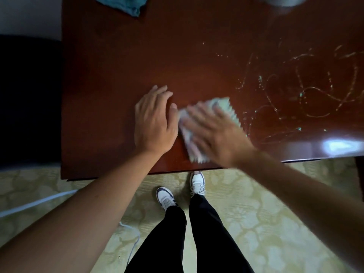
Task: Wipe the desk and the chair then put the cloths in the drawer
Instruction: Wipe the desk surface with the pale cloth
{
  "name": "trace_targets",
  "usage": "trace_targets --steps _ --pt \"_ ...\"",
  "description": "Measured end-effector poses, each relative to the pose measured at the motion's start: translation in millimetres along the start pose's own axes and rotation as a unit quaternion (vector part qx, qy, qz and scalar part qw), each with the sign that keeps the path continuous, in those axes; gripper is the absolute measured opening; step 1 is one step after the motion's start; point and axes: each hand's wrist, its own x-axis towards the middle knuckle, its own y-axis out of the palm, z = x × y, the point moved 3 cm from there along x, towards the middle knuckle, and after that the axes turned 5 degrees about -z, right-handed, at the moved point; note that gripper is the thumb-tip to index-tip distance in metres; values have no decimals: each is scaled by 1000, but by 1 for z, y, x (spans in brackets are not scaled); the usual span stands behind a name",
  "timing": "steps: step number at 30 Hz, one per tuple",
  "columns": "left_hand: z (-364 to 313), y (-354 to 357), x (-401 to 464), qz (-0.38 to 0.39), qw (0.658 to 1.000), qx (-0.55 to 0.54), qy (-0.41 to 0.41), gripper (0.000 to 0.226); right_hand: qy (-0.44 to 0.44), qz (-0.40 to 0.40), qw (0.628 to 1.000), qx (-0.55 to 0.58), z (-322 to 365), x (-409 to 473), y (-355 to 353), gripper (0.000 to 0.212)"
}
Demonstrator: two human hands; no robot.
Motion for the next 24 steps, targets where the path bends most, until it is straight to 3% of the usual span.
trace_targets --steps 3,5,9,11,13,15,18,24 --pt "-2 -3 -2 19 1000 -2 5 44 142 -45 989 -21 -59 45 -10 51" --pt "-1 -3 -2 23 1000 -5 8 48 179 -51 982 -20 -50 48 -8 54" --pt "-1 -3 -3 21 1000 0 11 49 44 -18 999 17 29 -15 2 53" --pt "-1 -2 -3 21 1000 12 10 46 7 11 1000 6 19 -25 -1 52" --pt "-2 0 -3 21 998 54 -4 44 42 1 999 -29 -21 -2 -4 52" --pt "0 3 -3 18 992 115 -37 45 136 -24 990 -40 -66 32 -12 56" --pt "3 6 -4 25 986 154 -54 47 215 -37 975 -34 -74 50 -11 59" --pt "5 6 -3 5 989 143 -46 41 86 -32 996 12 40 -26 4 51"
